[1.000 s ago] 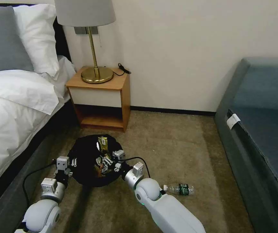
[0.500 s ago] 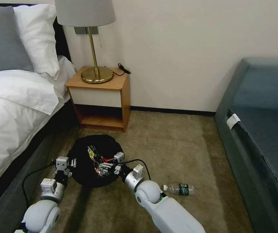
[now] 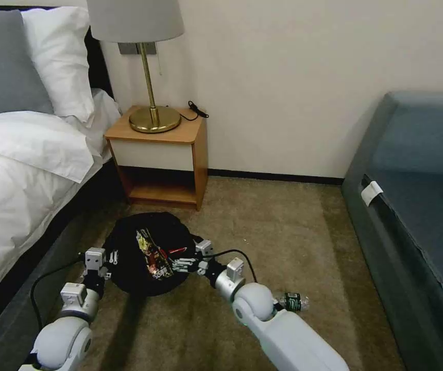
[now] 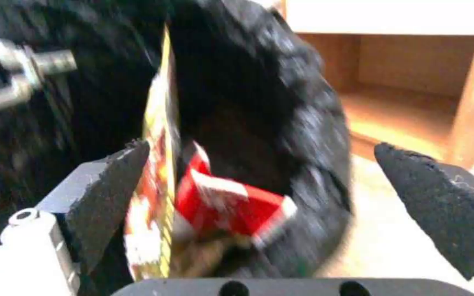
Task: Pick up the trash bin, then pick up the garbage on the floor and place it into the trash bin.
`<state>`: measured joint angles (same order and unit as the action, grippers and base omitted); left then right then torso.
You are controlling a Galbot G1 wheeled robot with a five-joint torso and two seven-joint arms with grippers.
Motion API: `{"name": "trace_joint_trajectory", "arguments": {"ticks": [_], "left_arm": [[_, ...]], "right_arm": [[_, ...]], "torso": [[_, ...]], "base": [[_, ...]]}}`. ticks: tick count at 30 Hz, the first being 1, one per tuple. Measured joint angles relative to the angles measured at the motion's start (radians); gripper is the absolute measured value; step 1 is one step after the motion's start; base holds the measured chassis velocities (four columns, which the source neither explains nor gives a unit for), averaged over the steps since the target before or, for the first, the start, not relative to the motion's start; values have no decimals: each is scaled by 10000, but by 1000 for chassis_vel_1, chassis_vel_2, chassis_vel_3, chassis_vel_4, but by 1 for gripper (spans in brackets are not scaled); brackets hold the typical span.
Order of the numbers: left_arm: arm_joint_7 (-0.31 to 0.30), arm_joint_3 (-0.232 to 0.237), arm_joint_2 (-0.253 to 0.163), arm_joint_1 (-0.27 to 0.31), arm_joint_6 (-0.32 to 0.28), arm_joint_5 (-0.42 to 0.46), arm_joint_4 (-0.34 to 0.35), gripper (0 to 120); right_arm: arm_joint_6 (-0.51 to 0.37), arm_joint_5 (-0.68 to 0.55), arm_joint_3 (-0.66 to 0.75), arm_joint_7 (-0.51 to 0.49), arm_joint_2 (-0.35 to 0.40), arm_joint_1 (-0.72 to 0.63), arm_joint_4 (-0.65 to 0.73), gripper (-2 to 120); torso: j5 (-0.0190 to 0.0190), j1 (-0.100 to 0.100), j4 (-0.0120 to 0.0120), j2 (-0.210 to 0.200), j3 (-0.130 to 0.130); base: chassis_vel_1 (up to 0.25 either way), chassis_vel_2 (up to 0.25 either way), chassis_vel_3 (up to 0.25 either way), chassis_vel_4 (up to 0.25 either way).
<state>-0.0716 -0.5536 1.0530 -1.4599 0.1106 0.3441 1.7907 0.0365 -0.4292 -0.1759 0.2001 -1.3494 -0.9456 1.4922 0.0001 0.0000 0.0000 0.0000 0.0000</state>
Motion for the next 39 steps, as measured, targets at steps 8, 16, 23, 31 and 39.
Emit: {"name": "trace_joint_trajectory", "arguments": {"ticks": [8,16,23,31,39], "left_arm": [[-113,-70,-52,99,34,-6,-297,4],[-120,-84,-65,152,43,-26,-410,4],[-121,-91,-84,204,80,-70,-552,4],[-120,-94,-95,205,121,-48,-646,4],[-105,-94,-114,191,155,-31,-668,4]], "right_arm": [[-876,1950,470,452,1470,-175,186,100],[-1362,2967,956,1642,2772,-264,153,100],[-1420,3781,1342,2654,3630,-337,-13,100],[-1177,4408,1498,3083,4096,-804,-542,100],[-926,5229,1800,3484,4312,-1000,-897,100]], "torso": [[2,0,0,0,0],[3,0,-1,0,0],[1,0,0,0,0],[0,0,-1,0,0],[0,0,-1,0,0]], "base": [[0,0,0,0],[0,0,0,0],[0,0,0,0],[0,0,0,0],[0,0,0,0]]}}
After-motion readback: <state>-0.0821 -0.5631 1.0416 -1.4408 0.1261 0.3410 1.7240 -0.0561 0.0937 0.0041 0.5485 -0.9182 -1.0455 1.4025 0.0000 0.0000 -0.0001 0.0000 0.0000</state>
